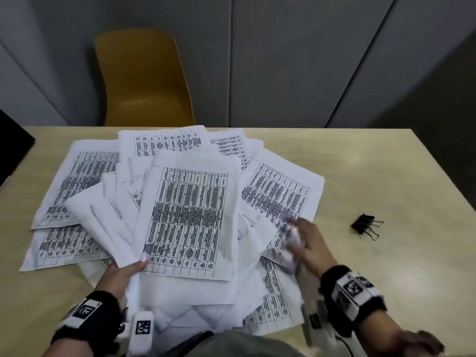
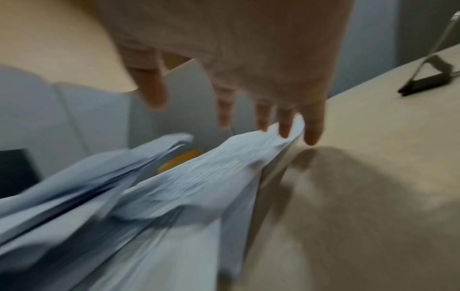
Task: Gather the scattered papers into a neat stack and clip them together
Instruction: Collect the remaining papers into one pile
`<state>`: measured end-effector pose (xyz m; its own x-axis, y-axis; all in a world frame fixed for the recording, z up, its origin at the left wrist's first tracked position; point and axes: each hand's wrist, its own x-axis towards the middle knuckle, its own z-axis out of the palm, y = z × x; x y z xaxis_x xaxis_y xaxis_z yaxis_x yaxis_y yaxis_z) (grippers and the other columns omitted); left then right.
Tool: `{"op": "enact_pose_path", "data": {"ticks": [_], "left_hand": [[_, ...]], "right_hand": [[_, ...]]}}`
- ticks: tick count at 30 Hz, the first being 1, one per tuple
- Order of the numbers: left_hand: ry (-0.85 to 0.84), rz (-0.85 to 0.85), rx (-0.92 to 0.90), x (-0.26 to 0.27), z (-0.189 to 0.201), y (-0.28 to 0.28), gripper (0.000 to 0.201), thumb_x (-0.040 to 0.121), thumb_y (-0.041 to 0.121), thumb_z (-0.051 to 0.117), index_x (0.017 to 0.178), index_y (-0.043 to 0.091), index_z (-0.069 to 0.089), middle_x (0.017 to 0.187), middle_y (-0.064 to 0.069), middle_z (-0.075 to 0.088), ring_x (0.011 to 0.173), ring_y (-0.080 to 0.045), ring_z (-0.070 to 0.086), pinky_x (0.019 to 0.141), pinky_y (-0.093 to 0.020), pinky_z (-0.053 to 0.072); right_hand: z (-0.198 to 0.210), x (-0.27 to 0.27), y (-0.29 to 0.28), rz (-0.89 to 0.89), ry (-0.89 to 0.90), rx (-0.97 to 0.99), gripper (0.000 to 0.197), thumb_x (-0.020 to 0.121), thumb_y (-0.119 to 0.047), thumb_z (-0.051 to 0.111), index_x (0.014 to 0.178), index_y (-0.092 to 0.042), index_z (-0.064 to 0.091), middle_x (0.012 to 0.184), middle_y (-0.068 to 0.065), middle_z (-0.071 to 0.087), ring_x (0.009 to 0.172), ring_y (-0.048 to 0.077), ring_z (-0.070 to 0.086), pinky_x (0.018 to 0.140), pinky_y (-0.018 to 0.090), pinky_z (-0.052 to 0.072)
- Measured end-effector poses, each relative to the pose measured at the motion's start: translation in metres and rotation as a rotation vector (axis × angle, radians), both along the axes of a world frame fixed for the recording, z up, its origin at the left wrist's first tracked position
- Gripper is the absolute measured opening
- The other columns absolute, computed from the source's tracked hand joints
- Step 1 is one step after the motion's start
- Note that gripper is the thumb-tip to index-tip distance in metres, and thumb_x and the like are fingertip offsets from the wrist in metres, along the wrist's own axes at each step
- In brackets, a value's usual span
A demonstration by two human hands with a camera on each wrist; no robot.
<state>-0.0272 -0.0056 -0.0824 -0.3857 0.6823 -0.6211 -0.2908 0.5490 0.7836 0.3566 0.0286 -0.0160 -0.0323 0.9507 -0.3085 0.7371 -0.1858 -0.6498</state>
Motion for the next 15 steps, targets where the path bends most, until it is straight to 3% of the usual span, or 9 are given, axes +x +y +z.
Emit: {"op": "enact_pose_path", "data": {"ticks": [2, 4, 6, 8, 11, 13, 15], "left_hand": [[-0.003, -0.004, 0.009, 0.001, 0.001, 0.000, 0.019, 0.082, 0.000, 0.060, 0.101, -0.001, 0.061, 0.053, -0.003, 0.069, 0.072, -0.028, 0.058, 0.091, -0.050, 0.042], [-0.017, -0.002, 0.007, 0.000, 0.000, 0.001, 0.020, 0.081, 0.002, 0.062, 0.101, -0.001, 0.062, 0.054, -0.004, 0.070, 0.081, -0.032, 0.058, 0.094, -0.054, 0.041], [-0.016, 0.007, 0.010, -0.002, -0.001, 0.001, 0.023, 0.080, 0.001, 0.063, 0.103, -0.002, 0.061, 0.056, -0.003, 0.070, 0.087, -0.033, 0.058, 0.096, -0.055, 0.040], [-0.021, 0.001, 0.013, -0.002, -0.004, 0.002, 0.026, 0.079, 0.002, 0.065, 0.104, -0.003, 0.062, 0.059, -0.004, 0.072, 0.090, -0.035, 0.060, 0.097, -0.057, 0.041], [-0.025, 0.008, 0.023, -0.004, -0.007, 0.001, 0.022, 0.077, 0.003, 0.067, 0.098, -0.002, 0.065, 0.061, -0.005, 0.072, 0.088, -0.035, 0.059, 0.093, -0.055, 0.042], [-0.021, -0.001, 0.025, -0.004, -0.007, 0.001, 0.027, 0.075, 0.004, 0.070, 0.100, -0.004, 0.065, 0.064, -0.006, 0.073, 0.088, -0.035, 0.059, 0.091, -0.055, 0.042], [-0.028, -0.002, 0.043, -0.003, -0.009, 0.003, 0.018, 0.077, -0.001, 0.066, 0.095, -0.002, 0.065, 0.062, -0.003, 0.072, 0.091, -0.034, 0.059, 0.096, -0.052, 0.040]], "right_hand": [[0.004, 0.003, 0.017, -0.392, 0.003, 0.000, 0.082, 0.073, -0.053, 0.065, 0.136, -0.009, 0.038, 0.138, 0.025, 0.040, 0.129, 0.036, 0.039, 0.107, 0.043, 0.033], [0.007, -0.005, 0.029, -0.566, 0.033, -0.086, 0.079, 0.079, -0.031, 0.071, 0.140, -0.006, 0.026, 0.139, 0.025, 0.034, 0.127, 0.039, 0.039, 0.104, 0.040, 0.035], [0.007, -0.021, 0.035, -0.656, 0.154, -0.135, 0.084, 0.078, -0.022, 0.073, 0.142, -0.009, 0.019, 0.143, 0.021, 0.030, 0.127, 0.039, 0.041, 0.104, 0.041, 0.037], [0.000, -0.035, 0.035, -0.723, 0.210, -0.115, 0.086, 0.075, -0.018, 0.074, 0.140, -0.011, 0.019, 0.139, 0.020, 0.040, 0.121, 0.036, 0.048, 0.100, 0.039, 0.041], [-0.006, -0.050, 0.031, -0.807, 0.256, -0.102, 0.072, 0.073, -0.017, 0.074, 0.129, -0.010, 0.029, 0.117, 0.017, 0.058, 0.104, 0.034, 0.059, 0.083, 0.032, 0.044], [-0.013, -0.055, 0.031, -0.807, 0.315, -0.168, 0.063, 0.069, -0.017, 0.077, 0.116, -0.010, 0.037, 0.102, 0.012, 0.060, 0.091, 0.031, 0.061, 0.081, 0.036, 0.051], [-0.017, -0.061, 0.031, -0.742, 0.328, -0.228, 0.058, 0.058, -0.021, 0.082, 0.104, -0.008, 0.049, 0.097, 0.010, 0.067, 0.085, 0.029, 0.065, 0.080, 0.042, 0.056]]}}
